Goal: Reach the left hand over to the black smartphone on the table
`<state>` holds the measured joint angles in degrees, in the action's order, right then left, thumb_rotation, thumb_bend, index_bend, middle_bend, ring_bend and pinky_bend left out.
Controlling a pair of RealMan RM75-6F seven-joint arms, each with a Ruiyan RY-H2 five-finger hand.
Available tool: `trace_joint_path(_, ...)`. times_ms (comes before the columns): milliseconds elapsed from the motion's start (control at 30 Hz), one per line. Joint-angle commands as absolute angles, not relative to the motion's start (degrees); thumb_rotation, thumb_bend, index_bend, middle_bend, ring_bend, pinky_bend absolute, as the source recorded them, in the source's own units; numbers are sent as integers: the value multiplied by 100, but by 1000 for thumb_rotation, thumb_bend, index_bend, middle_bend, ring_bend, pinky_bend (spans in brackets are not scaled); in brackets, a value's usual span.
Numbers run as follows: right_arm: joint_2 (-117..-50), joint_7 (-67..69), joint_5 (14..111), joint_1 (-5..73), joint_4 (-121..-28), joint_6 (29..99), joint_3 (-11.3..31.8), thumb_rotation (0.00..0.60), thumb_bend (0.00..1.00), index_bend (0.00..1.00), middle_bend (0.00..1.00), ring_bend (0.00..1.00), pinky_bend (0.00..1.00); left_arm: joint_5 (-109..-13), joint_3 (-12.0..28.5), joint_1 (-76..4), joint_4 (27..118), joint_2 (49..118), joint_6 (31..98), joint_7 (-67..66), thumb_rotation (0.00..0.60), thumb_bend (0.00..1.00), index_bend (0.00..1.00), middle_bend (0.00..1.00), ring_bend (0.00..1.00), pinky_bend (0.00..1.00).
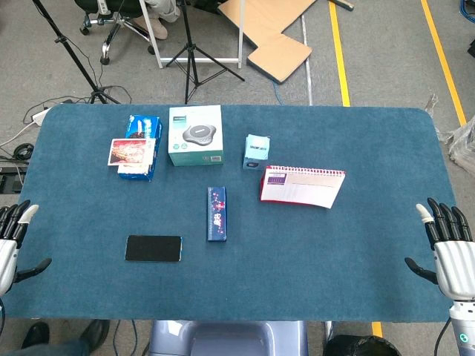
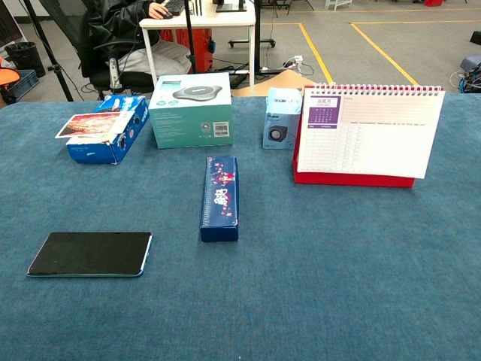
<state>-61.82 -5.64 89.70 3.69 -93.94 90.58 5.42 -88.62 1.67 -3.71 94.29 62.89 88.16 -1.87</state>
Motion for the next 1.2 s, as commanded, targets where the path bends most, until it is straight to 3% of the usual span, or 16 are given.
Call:
trace_joint_path(33, -6174, -517, 8956, 367, -9397, 9051, 541, 600, 0, 50, 0, 0, 0, -8872, 162, -378, 9414, 6301, 8805, -171, 600, 2, 0, 0, 0, 0)
trace_joint_path(400, -6142, -440, 8935, 363, -9447, 9055, 552, 600, 0, 44, 0, 0, 0, -8938, 41, -523, 9354, 6454, 8439, -216, 600, 5, 0, 0, 0, 0)
trace_joint_path(833, -6140, -273, 8856, 394, -9360, 8937, 545, 600, 0, 44, 0, 0, 0, -8703, 41, -1272, 9304, 7882, 7114, -1218, 600, 276, 0, 0, 0, 0)
trace_joint_path(1200, -6169, -253, 8735, 429, -9303, 8796, 544, 600, 0, 47, 0, 0, 0, -8245, 142, -1611, 9008, 8576, 6603, -1759, 600, 282, 0, 0, 0, 0)
